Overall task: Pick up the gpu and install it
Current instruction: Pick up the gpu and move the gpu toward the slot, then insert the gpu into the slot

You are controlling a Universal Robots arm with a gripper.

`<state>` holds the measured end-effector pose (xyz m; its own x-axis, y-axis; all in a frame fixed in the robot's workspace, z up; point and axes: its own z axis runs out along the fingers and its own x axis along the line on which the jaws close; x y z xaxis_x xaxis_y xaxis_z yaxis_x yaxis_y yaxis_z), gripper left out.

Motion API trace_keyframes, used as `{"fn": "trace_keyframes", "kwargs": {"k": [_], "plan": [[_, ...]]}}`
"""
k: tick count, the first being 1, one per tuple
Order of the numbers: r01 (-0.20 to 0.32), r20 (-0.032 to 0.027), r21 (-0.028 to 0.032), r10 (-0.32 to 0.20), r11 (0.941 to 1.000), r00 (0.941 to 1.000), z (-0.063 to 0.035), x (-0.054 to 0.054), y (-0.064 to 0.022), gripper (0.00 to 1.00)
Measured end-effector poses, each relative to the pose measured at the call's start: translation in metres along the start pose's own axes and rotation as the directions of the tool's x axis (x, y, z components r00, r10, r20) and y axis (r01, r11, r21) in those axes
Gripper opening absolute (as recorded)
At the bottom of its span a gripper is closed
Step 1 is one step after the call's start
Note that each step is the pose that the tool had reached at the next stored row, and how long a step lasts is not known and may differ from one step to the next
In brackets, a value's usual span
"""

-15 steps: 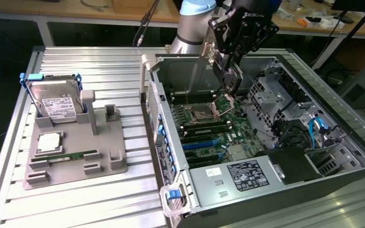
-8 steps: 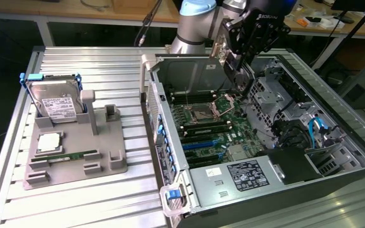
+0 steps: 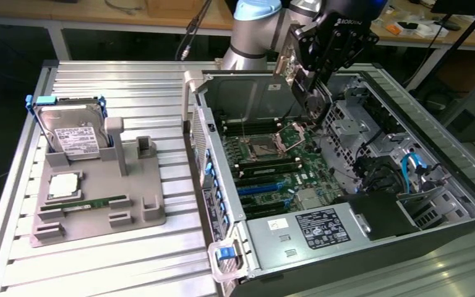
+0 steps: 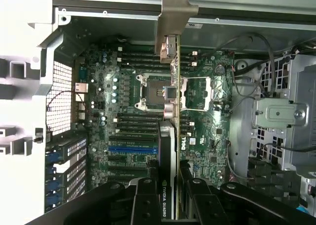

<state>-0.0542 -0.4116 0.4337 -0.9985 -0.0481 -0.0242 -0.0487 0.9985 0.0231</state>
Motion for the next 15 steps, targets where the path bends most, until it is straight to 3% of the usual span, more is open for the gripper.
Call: {"fn": "trace_keyframes", "kwargs": {"k": [15], "plan": [[0.014, -0.0003, -0.0004, -0.014, 0.9999, 0.9999, 0.0, -0.0004, -0.0002, 0.27]]}}
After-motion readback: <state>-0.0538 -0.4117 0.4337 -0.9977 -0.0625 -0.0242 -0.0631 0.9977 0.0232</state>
